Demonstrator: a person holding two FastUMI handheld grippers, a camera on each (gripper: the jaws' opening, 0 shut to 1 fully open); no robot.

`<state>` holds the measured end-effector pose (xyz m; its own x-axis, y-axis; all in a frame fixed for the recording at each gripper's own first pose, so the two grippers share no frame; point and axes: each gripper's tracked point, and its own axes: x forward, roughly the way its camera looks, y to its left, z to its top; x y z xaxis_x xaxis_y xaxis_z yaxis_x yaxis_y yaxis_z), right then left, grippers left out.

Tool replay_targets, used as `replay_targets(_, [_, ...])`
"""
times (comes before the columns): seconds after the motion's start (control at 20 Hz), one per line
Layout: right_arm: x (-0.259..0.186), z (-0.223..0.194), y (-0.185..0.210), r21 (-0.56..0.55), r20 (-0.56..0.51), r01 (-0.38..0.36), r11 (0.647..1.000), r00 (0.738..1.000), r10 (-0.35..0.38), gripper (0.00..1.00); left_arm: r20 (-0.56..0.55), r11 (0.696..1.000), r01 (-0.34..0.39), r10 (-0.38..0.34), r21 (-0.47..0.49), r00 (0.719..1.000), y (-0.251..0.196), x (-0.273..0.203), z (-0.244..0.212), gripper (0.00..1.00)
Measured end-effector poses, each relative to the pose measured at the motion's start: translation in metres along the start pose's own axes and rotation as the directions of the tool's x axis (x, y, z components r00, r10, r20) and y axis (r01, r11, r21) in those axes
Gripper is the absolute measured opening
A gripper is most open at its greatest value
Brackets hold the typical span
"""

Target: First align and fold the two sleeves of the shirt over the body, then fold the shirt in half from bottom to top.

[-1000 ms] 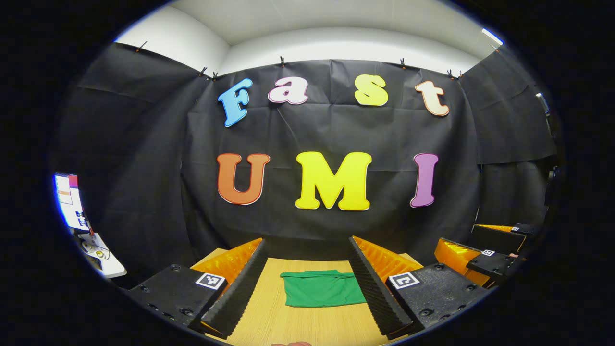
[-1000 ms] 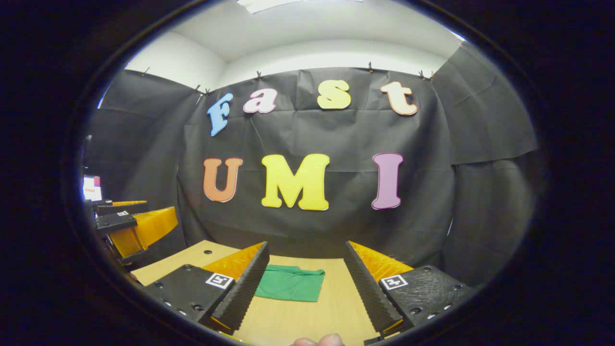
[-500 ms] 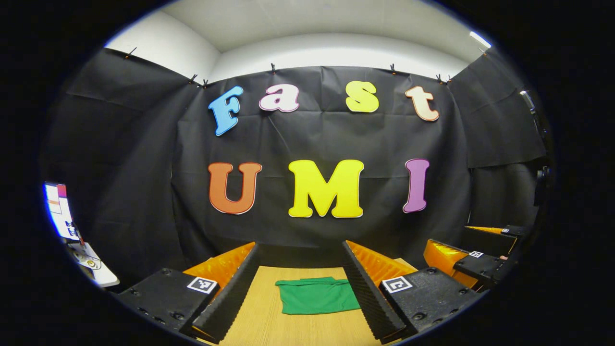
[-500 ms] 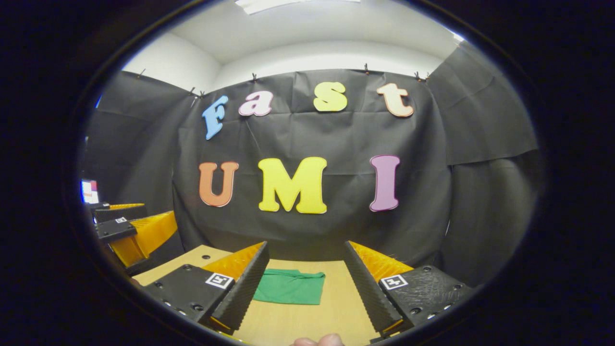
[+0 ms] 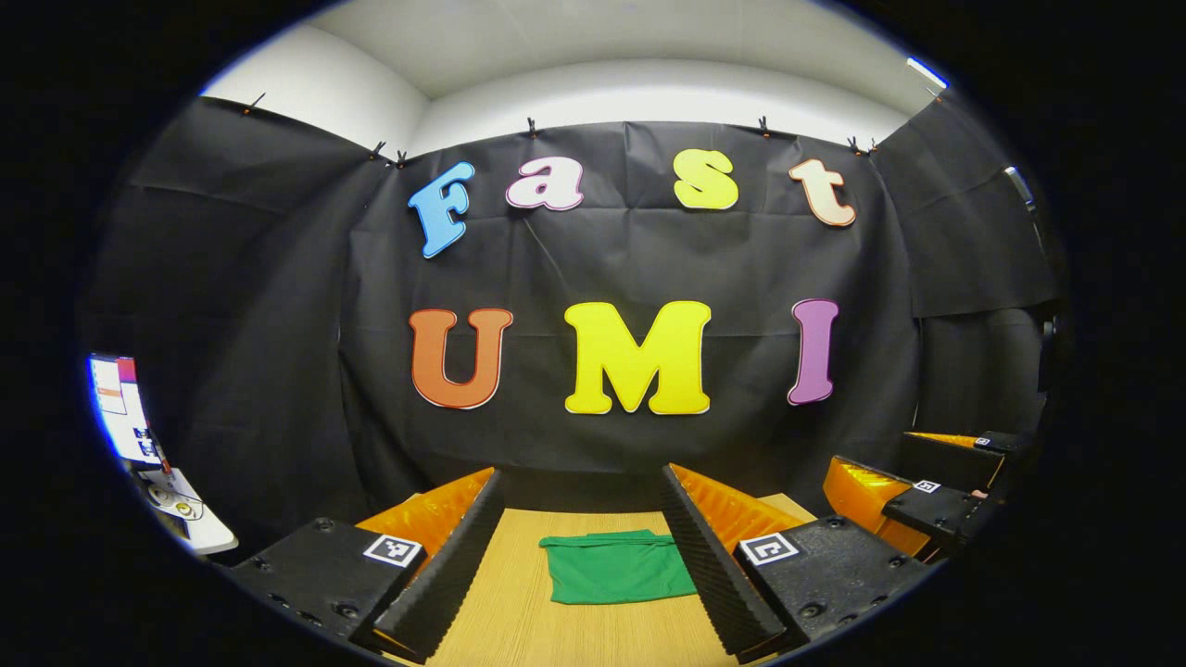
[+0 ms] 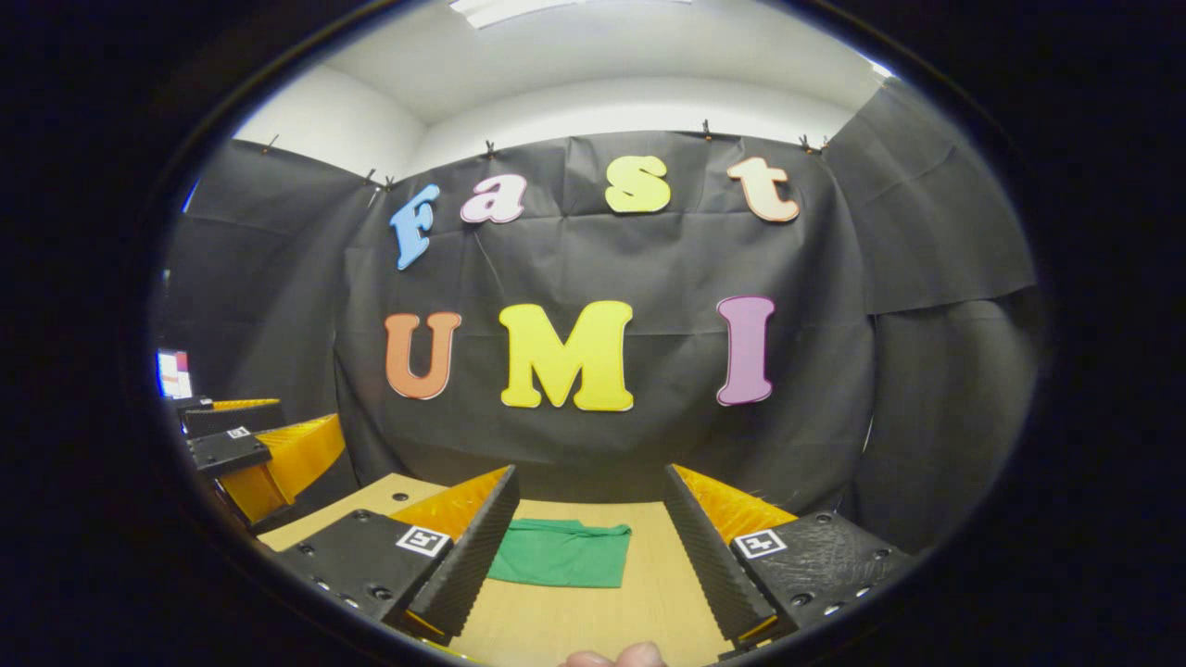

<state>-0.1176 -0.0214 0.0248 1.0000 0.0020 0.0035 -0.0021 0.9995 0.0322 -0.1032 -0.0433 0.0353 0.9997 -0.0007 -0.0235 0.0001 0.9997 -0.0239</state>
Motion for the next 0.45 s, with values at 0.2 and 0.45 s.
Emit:
replay_targets(0.2, [-0.0025, 0.0002, -0.001, -0.001, 0.004, 0.0, 1.0, 1.0, 0.0, 0.95, -0.001, 1.0, 0.004, -0.004, 0.004, 1.0, -0.003, -0.001, 0.0002, 1.0])
replay_targets(0.45, [-0.0028, 0.0053, -0.0028, -0.003, 0.014, 0.008, 1.0, 1.0, -0.008, 0.95, -0.002, 1.0, 0.001, -0.001, 0.002, 1.0, -0.0012, -0.001, -0.0008, 1.0])
